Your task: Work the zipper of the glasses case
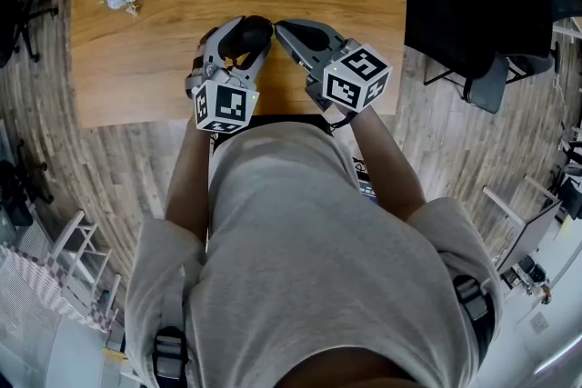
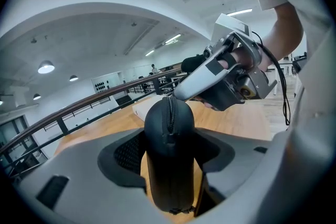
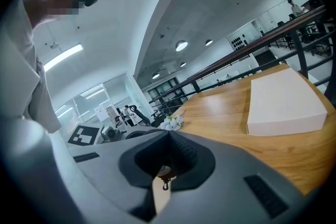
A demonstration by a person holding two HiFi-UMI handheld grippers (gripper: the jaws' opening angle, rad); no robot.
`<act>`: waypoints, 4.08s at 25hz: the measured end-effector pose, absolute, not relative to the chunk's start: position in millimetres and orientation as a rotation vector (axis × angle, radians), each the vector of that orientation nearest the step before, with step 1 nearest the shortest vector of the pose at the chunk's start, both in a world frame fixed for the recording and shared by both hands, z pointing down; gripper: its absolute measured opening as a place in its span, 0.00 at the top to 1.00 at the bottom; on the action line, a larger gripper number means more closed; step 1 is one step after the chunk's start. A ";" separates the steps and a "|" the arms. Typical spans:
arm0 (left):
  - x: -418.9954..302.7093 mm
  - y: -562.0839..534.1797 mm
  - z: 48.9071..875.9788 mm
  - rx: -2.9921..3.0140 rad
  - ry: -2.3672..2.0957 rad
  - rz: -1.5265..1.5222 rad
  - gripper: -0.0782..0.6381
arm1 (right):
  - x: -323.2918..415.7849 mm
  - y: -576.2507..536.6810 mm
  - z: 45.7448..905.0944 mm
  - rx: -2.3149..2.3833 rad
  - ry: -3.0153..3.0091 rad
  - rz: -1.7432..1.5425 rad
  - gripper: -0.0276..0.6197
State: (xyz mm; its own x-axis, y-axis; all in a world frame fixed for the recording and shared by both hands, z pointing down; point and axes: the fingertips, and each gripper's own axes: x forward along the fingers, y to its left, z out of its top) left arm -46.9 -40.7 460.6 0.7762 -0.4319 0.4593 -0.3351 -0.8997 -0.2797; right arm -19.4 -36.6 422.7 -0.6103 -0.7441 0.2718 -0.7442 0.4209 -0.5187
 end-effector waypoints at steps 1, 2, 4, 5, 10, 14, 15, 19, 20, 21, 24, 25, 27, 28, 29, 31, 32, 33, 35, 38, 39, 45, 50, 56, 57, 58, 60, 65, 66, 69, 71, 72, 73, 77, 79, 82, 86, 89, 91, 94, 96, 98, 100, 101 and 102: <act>-47.1 -40.5 461.0 -2.788 0.608 -0.795 0.52 | -19.1 -37.1 423.9 1.389 -2.640 0.970 0.92; -47.7 -40.5 462.4 -2.792 0.611 -0.809 0.52 | -19.5 -37.5 425.3 1.390 -2.633 0.974 0.92; -49.5 -41.5 467.6 -2.806 0.624 -0.854 0.52 | -22.7 -38.3 428.1 1.386 -2.617 0.974 0.92; -50.2 -42.5 470.6 -2.815 0.633 -0.877 0.52 | -24.9 -38.5 429.0 1.381 -2.611 0.969 0.92; -49.7 -46.3 481.3 -2.836 0.652 -0.953 0.52 | -30.8 -38.7 429.9 1.361 -2.584 0.914 0.92; -49.0 -47.0 486.2 -2.852 0.641 -0.974 0.52 | -38.8 -35.6 426.0 1.331 -2.594 0.888 0.92; -48.9 -47.3 487.0 -2.853 0.639 -0.978 0.52 | -40.7 -34.9 425.4 1.324 -2.595 0.883 0.92; -47.4 -47.2 490.3 -2.852 0.627 -0.986 0.52 | -44.0 -32.1 426.0 1.308 -2.599 0.880 0.92; -46.7 -46.9 491.2 -2.853 0.623 -0.988 0.52 | -44.7 -31.3 426.3 1.300 -2.601 0.881 0.92; -46.0 -46.8 492.0 -2.855 0.619 -0.990 0.52 | -45.6 -30.6 426.5 1.292 -2.604 0.883 0.92; -43.9 -46.6 494.0 -2.868 0.610 -0.990 0.52 | -48.0 -29.7 427.1 1.274 -2.610 0.891 0.92; -43.5 -46.3 494.5 -2.871 0.608 -0.990 0.52 | -48.5 -29.2 427.4 1.269 -2.611 0.895 0.92; -42.8 -45.3 495.1 -2.872 0.602 -0.994 0.52 | -50.6 -27.3 427.9 1.244 -2.615 0.908 0.92; -42.3 -44.7 495.5 -2.871 0.596 -0.997 0.52 | -52.8 -25.9 428.6 1.220 -2.620 0.922 0.92; -41.7 -44.1 496.2 -2.869 0.588 -1.000 0.52 | -55.6 -24.5 429.6 1.192 -2.624 0.938 0.92; -40.3 -43.5 497.4 -2.868 0.578 -1.001 0.52 | -60.5 -22.7 431.8 1.149 -2.629 0.964 0.92; -39.5 -43.5 497.5 -2.870 0.575 -0.999 0.52 | -61.6 -22.4 432.5 1.138 -2.631 0.978 0.92; -38.9 -43.5 497.4 -2.872 0.573 -0.995 0.52 | -62.2 -22.5 433.0 1.132 -2.635 0.996 0.92; -38.0 -43.5 497.4 -2.875 0.568 -0.991 0.52 | -62.4 -22.9 433.9 1.118 -2.648 1.041 0.92; -37.5 -42.3 498.0 -2.874 0.550 -0.989 0.52 | -62.5 -22.7 435.8 1.082 -2.671 1.108 0.92; -37.6 -41.8 497.6 -2.876 0.544 -0.983 0.52 | -62.6 -22.8 435.6 1.067 -2.682 1.126 0.92; -37.6 -38.9 478.3 -2.968 0.434 -0.816 0.52 | -54.4 -17.4 416.6 0.983 -2.774 0.900 0.87; -48.9 -24.8 448.3 -3.096 0.201 -0.632 0.52 | -33.5 -1.6 444.5 0.770 -2.609 0.480 0.61; -55.3 -0.5 421.9 -3.150 0.022 -0.555 0.52 | -56.5 2.8 456.5 0.486 -2.648 0.403 0.59; -56.7 0.0 420.2 -3.150 0.022 -0.547 0.52 | -62.5 3.7 457.6 0.443 -2.656 0.403 0.59; -58.5 0.0 419.2 -3.150 0.022 -0.543 0.52 | -68.1 4.1 458.4 0.410 -2.664 0.404 0.59; -63.0 -0.5 418.8 -3.155 0.028 -0.549 0.52 | -78.0 3.9 458.2 0.371 -2.690 0.414 0.59; -71.1 -7.2 426.8 -3.180 0.137 -0.619 0.52 | -86.1 0.7 464.1 0.376 -2.690 0.380 0.60; -73.6 -10.7 432.3 -3.174 0.189 -0.658 0.52 | -83.5 -2.2 469.0 0.403 -2.654 0.354 0.61; -85.3 -27.2 447.8 -3.154 0.403 -0.735 0.52 | -66.1 -19.6 489.4 0.529 -2.472 0.244 0.61; -95.5 -40.1 456.7 -3.148 0.561 -0.759 0.52 | -48.7 -36.1 502.1 0.635 -2.319 0.154 0.61; -100.7 -45.7 462.0 -3.138 0.630 -0.780 0.52 | -40.3 -44.3 507.0 0.684 -2.244 0.106 0.61; -105.7 -50.2 468.2 -3.122 0.689 -0.811 0.52 | -33.3 -51.7 511.2 0.723 -2.171 0.054 0.61; -120.5 -59.6 496.3 -3.066 0.855 -0.952 0.52 | -16.7 -69.9 529.2 0.761 -1.890 -0.169 0.61; -126.0 -63.4 508.3 -3.077 0.937 -0.974 0.52 | -14.1 -76.9 536.9 0.764 -1.795 -0.237 0.61; -134.3 -68.3 521.4 -3.101 1.062 -0.974 0.52 | -16.0 -85.5 547.6 0.765 -1.717 -0.283 0.61; -144.1 -68.5 533.6 -3.074 1.158 -1.029 0.58 | -22.5 -88.3 564.5 0.739 -1.667 -0.319 0.61; -149.4 -65.9 539.2 -3.075 1.178 -1.057 0.60 | -26.5 -87.8 574.5 0.739 -1.659 -0.310 0.61; -151.2 -64.0 542.5 -3.096 1.199 -1.046 0.60 | -27.3 -87.2 576.9 0.756 -1.658 -0.311 0.64; -151.6 -62.8 545.9 -3.117 1.222 -1.030 0.61 | -27.0 -88.4 576.5 0.786 -1.664 -0.316 0.64; -151.4 -62.8 547.0 -3.125 1.238 -1.028 0.61 | -27.6 -89.1 574.1 0.815 -1.697 -0.296 0.64; -150.5 -64.0 545.8 -3.125 1.253 -1.017 0.62 | -28.9 -87.5 568.6 0.851 -1.754 -0.253 0.63; -147.6 -64.8 543.2 -3.127 1.259 -1.005 0.63 | -28.9 -82.4 563.0 0.884 -1.815 -0.172 0.63; -145.0 -64.7 541.6 -3.129 1.255 -1.001 0.63 | -27.5 -79.1 560.8 0.906 -1.845 -0.114 0.63; -141.7 -64.5 539.8 -3.129 1.248 -0.999 0.64 | -25.1 -75.7 558.5 0.937 -1.873 -0.050 0.63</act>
